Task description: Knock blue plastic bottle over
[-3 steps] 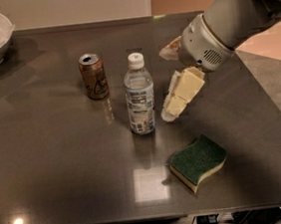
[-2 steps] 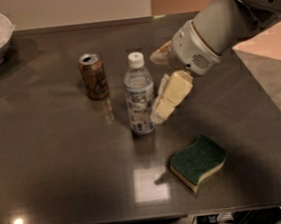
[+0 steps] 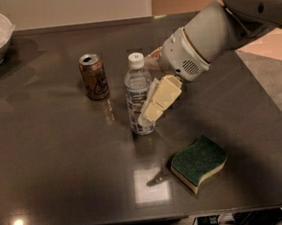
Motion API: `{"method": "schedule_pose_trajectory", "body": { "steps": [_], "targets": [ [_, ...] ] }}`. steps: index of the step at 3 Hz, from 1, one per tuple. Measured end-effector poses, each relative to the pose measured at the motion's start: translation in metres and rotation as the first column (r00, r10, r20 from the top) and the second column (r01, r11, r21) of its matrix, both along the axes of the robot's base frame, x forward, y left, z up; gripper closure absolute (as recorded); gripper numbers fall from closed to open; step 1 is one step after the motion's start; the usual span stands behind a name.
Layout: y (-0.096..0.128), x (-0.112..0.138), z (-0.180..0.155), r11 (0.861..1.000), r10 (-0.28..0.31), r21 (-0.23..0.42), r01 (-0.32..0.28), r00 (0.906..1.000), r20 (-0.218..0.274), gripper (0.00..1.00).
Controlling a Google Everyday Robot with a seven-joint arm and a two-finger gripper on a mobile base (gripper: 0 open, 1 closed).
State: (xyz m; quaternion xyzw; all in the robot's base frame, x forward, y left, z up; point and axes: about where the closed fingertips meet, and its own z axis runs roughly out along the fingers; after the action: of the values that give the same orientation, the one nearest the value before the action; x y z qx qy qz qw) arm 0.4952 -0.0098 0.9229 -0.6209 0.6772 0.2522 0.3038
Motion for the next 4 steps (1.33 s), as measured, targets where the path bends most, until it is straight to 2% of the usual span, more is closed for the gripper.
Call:
{"method": "schedule_pose_trajectory", "body": {
  "steps": [2,3,4],
  "targets": [
    [0.006,0.0,0.0,0.999,-0.006,0.031,0.006,0.9998,-0.022,0.41],
    [0.003,0.003,0.007,1.0,-0.011,0.026,0.011,0.9999,-0.012,0.65],
    [-0.008,0.012,0.02,0.999,-0.018,-0.049,0.018,0.9996,0.02,0.87]
  ]
}}
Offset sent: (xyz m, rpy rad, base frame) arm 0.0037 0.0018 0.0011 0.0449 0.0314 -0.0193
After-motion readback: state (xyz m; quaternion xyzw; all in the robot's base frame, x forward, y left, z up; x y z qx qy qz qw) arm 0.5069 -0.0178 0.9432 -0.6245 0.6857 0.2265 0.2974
